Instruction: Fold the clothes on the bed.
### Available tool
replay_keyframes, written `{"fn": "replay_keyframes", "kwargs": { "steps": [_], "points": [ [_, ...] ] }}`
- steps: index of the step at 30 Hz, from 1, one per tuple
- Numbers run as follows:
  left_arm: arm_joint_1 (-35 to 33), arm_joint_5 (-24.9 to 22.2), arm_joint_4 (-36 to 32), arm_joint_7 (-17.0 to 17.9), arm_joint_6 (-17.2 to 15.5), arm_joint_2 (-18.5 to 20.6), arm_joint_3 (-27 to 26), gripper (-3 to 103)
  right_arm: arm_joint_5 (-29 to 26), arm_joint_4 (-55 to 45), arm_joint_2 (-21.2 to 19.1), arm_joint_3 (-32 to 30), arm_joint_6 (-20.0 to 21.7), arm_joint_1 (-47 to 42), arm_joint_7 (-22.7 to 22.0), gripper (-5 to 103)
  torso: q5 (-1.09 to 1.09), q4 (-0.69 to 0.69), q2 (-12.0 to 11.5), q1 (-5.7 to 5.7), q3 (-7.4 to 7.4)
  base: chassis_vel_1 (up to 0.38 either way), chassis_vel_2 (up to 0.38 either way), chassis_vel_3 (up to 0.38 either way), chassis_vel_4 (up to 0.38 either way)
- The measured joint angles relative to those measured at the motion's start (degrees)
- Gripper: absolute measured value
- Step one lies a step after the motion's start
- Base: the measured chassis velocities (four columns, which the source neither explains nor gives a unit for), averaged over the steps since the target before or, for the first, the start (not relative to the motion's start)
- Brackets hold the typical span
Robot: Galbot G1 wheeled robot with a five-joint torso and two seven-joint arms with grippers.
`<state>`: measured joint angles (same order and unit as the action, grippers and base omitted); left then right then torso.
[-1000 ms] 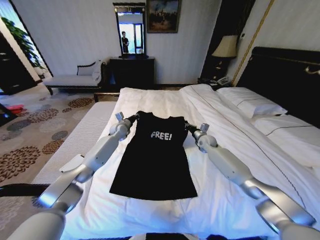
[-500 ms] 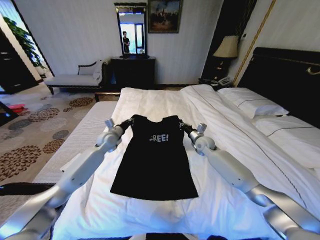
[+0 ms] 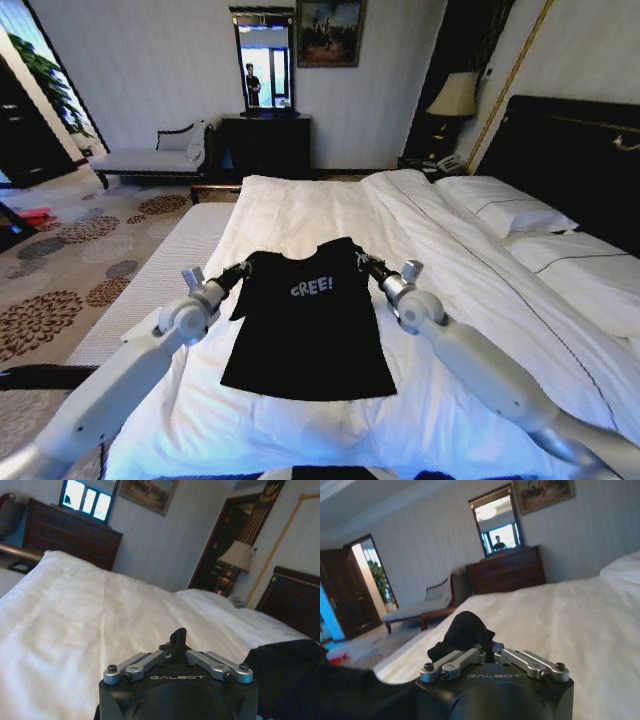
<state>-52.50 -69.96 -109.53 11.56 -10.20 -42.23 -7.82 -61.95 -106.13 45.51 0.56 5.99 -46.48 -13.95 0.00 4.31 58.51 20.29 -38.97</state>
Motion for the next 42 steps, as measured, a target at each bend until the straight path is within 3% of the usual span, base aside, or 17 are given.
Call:
{"fn": "replay_keyframes", "kwargs": {
  "steps": [10,14,25,33,40,42],
  "points": [
    [-10.7,2.4,-6.9,2.2,0.5,-1.2,-8.0,0,4.1,-6.1,-0.3,-1.5,0.0,-9.4,-0.9,2,0.01,-0.01,0.0,0.01,0.0,0.0,0.0,0.0,0.0],
    [-16.0,4.2,-9.5,2.4,0.6,-2.3,-10.9,0,5.3,-9.8,-1.0,-5.3,0.1,-15.1,-1.0,2,0.0,0.01,0.0,0.01,0.0,0.0,0.0,0.0,0.0],
    [-24.4,7.9,-12.4,2.2,1.0,-5.7,-13.4,0,9.5,-14.3,-0.7,-12.3,-0.2,-27.9,0.6,2,0.0,0.02,0.0,0.01,0.0,0.0,0.0,0.0,0.0],
    [-32.4,12.0,-14.9,0.5,1.5,-9.5,-15.8,0,15.1,-14.5,2.2,-15.9,-1.6,-35.5,2.9,2,0.01,0.0,0.0,0.0,0.0,0.0,0.0,0.0,0.0],
    [-33.8,14.7,-13.3,0.0,1.7,-11.7,-15.3,0,18.2,-12.7,4.4,-16.0,-2.5,-37.7,3.9,-1,0.0,0.0,0.0,0.01,0.0,0.0,0.0,0.0,0.0],
    [-34.2,15.5,-12.9,0.1,1.7,-12.2,-14.9,0,19.3,-12.4,4.8,-16.4,-2.8,-38.9,4.5,3,0.0,0.01,0.0,0.01,-0.01,0.0,0.0,0.0,0.0]
  ]
}}
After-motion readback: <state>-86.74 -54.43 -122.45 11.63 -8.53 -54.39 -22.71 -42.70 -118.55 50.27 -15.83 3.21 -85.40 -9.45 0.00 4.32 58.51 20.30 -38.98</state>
